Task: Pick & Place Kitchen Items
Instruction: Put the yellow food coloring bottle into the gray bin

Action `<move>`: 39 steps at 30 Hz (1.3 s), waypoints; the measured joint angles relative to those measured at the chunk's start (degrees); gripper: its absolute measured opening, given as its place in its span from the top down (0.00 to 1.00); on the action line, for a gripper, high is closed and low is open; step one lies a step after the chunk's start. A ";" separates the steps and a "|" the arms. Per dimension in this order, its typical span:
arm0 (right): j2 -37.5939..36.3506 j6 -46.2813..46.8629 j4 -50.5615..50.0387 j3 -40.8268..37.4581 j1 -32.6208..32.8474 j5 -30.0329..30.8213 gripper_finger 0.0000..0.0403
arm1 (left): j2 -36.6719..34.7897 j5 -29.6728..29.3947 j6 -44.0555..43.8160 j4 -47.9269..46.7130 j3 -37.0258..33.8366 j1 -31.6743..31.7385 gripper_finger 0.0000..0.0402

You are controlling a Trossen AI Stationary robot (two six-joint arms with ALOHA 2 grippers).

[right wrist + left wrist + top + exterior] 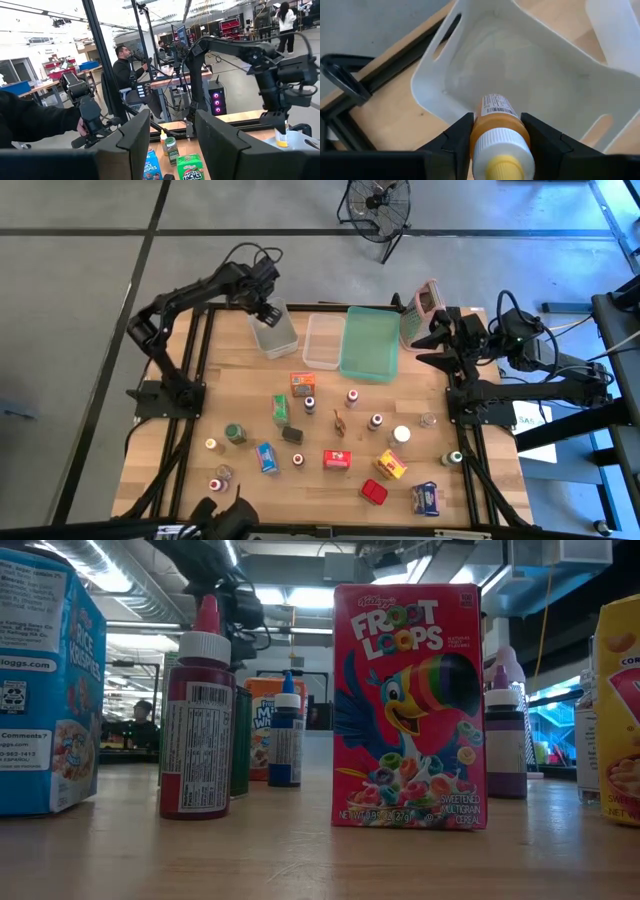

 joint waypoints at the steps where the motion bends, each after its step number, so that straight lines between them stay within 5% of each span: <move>1: 0.08 0.00 0.01 0.00 0.00 -0.01 0.60 | -0.46 -0.27 -0.03 0.34 -1.00 -0.01 0.64; 21: 1.80 -1.09 0.07 0.00 -0.02 -0.24 0.60 | -2.12 -3.32 -4.67 12.36 -10.48 1.38 0.65; 39: 1.85 -1.53 0.07 0.00 -0.02 -0.22 0.60 | -2.08 1.79 -3.09 22.16 -10.58 3.61 0.65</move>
